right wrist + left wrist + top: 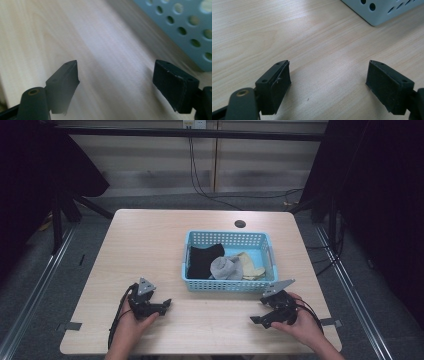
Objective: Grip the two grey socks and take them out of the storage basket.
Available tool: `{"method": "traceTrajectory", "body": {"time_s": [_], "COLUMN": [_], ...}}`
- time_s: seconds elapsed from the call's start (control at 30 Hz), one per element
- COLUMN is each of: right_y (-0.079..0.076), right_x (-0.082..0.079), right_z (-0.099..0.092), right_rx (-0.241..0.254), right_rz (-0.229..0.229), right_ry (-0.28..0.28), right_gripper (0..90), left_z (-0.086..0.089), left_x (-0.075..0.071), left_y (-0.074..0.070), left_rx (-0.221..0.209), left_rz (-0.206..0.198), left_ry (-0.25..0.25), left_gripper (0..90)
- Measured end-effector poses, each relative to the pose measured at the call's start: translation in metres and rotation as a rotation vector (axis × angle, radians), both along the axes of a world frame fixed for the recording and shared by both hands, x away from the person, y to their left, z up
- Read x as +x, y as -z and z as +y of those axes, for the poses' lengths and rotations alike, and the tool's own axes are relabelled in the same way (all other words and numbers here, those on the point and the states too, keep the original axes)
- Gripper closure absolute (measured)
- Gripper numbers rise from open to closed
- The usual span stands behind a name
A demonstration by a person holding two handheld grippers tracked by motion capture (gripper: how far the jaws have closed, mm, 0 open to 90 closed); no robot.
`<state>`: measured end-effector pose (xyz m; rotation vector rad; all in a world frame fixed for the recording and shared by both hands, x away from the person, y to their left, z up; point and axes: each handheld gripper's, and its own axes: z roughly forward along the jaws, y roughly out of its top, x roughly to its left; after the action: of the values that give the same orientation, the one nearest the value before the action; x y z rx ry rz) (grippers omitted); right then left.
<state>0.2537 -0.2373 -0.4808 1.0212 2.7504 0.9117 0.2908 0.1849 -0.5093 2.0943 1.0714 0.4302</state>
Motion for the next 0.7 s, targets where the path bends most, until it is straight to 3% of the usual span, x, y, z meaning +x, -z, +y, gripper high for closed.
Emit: {"method": "traceTrajectory", "body": {"time_s": [0.07, 0.13, 0.27, 0.43, 0.53, 0.7], "right_y": [-0.002, -0.015, -0.026, -0.043, -0.058, -0.072], "right_x": [0.000, 0.001, 0.005, 0.013, 0.020, 0.028], "right_z": [0.001, 0.007, 0.011, 0.017, 0.023, 0.030], "right_rx": [-0.011, -0.055, -0.079, -0.128, -0.201, -0.268], "right_rz": [0.006, 0.019, 0.026, 0.083, 0.125, 0.161], "right_ry": [-0.013, -0.039, -0.062, -0.089, -0.131, -0.171], "right_gripper": [20.4, 20.5, 21.5, 23.1, 23.3, 23.7], "left_z": [0.000, 0.000, 0.000, 0.000, 0.000, 0.000], "left_x": [0.000, 0.000, 0.000, 0.000, 0.000, 0.000], "left_y": [0.000, 0.000, 0.000, 0.000, 0.000, 0.000], "left_rx": [0.000, 0.000, 0.000, -0.001, -0.001, 0.001], "left_rz": [0.000, 0.000, 0.000, -0.001, 0.000, 0.000], "left_ry": [0.000, 0.001, 0.001, 0.001, 0.001, 0.001], "left_gripper": [18.8, 18.7, 18.7, 18.7, 18.7, 18.6]}}
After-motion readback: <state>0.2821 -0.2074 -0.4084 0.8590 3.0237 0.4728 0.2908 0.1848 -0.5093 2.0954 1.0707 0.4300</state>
